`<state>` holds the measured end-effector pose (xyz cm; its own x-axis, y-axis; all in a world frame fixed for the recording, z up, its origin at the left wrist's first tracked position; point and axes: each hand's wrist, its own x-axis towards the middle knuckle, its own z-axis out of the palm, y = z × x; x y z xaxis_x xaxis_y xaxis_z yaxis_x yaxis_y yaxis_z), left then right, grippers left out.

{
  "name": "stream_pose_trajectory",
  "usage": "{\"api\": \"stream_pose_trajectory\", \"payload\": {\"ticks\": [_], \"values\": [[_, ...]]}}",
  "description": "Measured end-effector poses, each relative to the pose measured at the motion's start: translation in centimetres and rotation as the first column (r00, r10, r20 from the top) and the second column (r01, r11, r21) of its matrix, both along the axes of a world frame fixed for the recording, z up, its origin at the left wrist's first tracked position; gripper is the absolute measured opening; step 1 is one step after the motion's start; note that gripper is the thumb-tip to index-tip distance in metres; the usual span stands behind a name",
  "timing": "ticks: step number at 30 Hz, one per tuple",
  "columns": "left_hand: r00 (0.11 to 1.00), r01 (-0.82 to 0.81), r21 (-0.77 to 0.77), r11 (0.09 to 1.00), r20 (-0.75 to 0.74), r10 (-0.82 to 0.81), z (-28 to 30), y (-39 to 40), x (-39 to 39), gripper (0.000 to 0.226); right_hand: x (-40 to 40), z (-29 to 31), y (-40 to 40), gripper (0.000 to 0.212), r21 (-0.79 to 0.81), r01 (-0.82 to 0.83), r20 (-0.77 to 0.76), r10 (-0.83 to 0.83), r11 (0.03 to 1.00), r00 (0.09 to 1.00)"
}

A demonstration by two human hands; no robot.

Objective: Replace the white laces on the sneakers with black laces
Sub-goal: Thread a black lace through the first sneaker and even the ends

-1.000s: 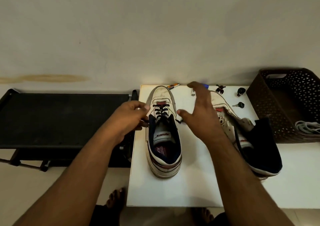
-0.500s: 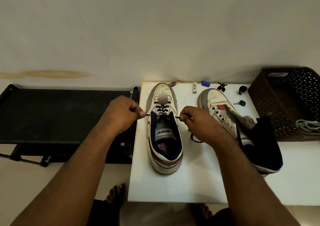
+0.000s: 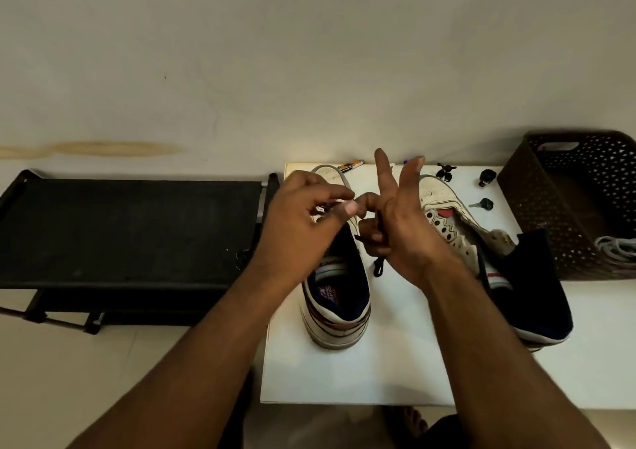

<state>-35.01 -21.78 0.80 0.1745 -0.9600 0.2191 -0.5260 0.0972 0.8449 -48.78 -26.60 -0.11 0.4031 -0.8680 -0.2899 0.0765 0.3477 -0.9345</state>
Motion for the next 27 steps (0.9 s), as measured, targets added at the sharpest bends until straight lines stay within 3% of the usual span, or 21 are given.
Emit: {"api": "stream_pose_trajectory", "payload": {"ticks": [4,6,10,13,18,21,23,27], "values": [[0.997,0.056,0.023,0.998,0.051,-0.057,-0.3,-0.5,-1.5,0.028,0.2,0.2,0.7,0.096,0.004,-0.086,0.045,0.086,0.996,0.995],[0.996,0.031,0.036,0.999,0.086,-0.034,-0.2,-0.6,-1.6,0.020,0.1,0.0,0.6,0.098,0.007,-0.093,0.074,0.092,0.996,0.993],[0.988,-0.011,0.028,1.000,0.151,0.007,-0.1,-0.5,-1.6,0.011,0.5,0.4,0.8,0.085,0.019,-0.080,0.087,0.078,0.997,0.993],[0.987,-0.013,0.071,0.997,0.163,0.002,-0.5,-0.6,-1.6,0.014,0.6,0.3,0.8,0.087,0.012,-0.080,0.065,0.079,0.997,0.995],[0.996,-0.026,0.106,0.994,-0.086,0.035,-0.9,-0.7,-1.7,0.002,0.1,0.0,0.3,0.088,0.027,-0.064,0.141,0.059,0.998,0.988],[0.931,-0.145,0.151,0.978,-0.314,0.187,-0.5,-0.9,-1.5,0.009,-0.3,-0.4,-0.3,0.052,0.007,0.035,0.122,-0.036,0.999,0.992],[0.838,-0.180,0.190,0.965,-0.485,0.251,0.0,-0.9,-1.3,0.007,-0.4,-0.3,-0.2,0.024,-0.113,0.047,0.022,-0.045,0.992,0.999],[0.799,-0.183,0.231,0.956,-0.532,0.281,-0.1,-0.9,-0.9,0.008,-0.2,0.2,0.5,0.012,-0.334,0.035,-0.073,-0.063,0.942,0.995]]}}
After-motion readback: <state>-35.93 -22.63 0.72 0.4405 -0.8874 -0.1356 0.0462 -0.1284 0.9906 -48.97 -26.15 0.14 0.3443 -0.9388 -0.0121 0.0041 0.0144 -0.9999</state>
